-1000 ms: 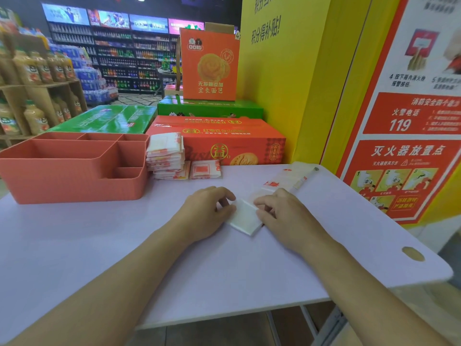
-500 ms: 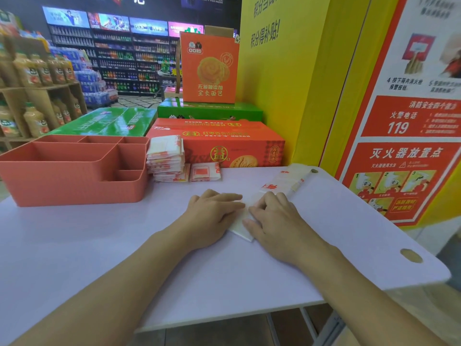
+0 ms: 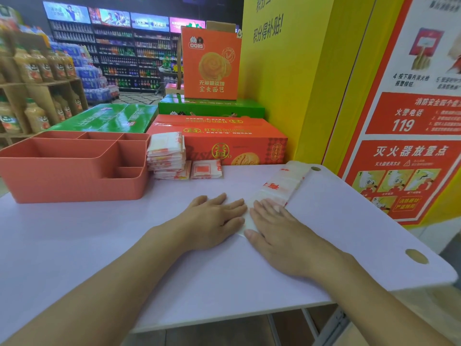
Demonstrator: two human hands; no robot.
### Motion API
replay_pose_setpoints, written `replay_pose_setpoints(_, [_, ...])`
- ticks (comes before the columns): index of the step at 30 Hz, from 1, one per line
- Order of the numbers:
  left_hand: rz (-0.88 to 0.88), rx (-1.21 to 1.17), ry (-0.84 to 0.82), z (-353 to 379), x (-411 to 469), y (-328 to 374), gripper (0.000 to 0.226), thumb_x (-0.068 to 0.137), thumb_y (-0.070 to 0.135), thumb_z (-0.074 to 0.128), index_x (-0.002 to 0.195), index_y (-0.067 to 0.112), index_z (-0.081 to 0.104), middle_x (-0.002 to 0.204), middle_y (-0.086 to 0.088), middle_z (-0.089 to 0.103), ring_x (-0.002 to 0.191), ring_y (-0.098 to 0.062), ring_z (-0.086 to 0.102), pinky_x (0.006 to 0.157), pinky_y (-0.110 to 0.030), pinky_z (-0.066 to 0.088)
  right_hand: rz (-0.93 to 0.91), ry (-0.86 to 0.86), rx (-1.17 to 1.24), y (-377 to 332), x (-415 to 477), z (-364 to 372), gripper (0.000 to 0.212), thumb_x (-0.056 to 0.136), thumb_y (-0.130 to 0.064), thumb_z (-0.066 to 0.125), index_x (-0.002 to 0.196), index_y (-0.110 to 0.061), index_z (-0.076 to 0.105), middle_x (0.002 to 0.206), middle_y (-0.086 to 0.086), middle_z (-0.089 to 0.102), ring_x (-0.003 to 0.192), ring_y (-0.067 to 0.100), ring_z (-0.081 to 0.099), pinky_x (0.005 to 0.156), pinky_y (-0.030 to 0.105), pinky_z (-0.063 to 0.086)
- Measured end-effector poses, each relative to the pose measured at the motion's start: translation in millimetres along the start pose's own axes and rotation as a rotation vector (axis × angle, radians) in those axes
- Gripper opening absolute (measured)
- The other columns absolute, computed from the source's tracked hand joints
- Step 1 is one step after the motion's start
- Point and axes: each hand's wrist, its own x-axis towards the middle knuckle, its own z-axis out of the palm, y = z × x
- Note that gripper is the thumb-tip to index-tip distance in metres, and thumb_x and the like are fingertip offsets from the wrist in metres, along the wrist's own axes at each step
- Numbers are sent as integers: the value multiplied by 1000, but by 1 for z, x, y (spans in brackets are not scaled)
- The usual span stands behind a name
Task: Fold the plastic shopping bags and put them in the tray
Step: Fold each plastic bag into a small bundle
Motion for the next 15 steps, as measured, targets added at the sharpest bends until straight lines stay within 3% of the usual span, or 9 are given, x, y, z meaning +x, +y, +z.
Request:
replay_pose_setpoints(2, [5,-23,20,2,0,-2,52,106,51,20,157,43,18,162,30,8,154,-9,4,121,-38,7,-11,3,5,-1,-3,1,73,105,-59,16,163,-19,-4,169,-4,-14,152,7,-21,126,34,-9])
replay_pose_setpoints(4, [10,-63,56,3,-1,-4,51,105,52,24,155,45,22,160,32,13,153,-8,7,122,-39,9,-11,59,71,-1,-6,0,76,103,-63,24,163,-22,5,170,-8,-9,153,5,-17,126,32,-5])
replay_pose_setpoints(6, [15,-106,75,3,-2,-6,54,101,57,26,153,45,29,159,31,19,152,-7,12,122,-41,11,-21,207,154,1,-10,-1,69,98,-66,39,156,-27,34,167,-9,16,154,8,5,126,32,12])
replay_pose_setpoints(8, [11,-153,73,2,-3,-6,68,89,68,22,151,43,34,158,30,23,151,-6,16,123,-40,12,-80,380,101,5,-10,0,57,93,-67,46,132,-28,61,141,-10,46,134,12,35,111,36,38])
replay_pose_setpoints(9, [10,-174,76,1,-3,-7,76,83,73,19,151,43,36,158,29,25,150,-6,17,123,-39,12,-108,425,59,6,-9,0,54,91,-67,45,120,-28,68,126,-11,52,121,13,43,101,35,45])
replay_pose_setpoints(11, [8,-207,75,0,-4,-8,84,77,77,16,151,43,35,159,28,24,149,-6,17,123,-39,13,-135,446,25,5,-8,2,50,92,-64,43,108,-27,72,112,-11,58,106,13,50,89,32,49])
replay_pose_setpoints(15, [3,-300,64,-5,-10,-6,86,76,80,27,154,45,26,159,29,22,148,-1,11,124,-38,13,-124,495,66,3,-9,0,48,94,-61,41,104,-29,75,109,-11,65,101,14,58,82,30,52])
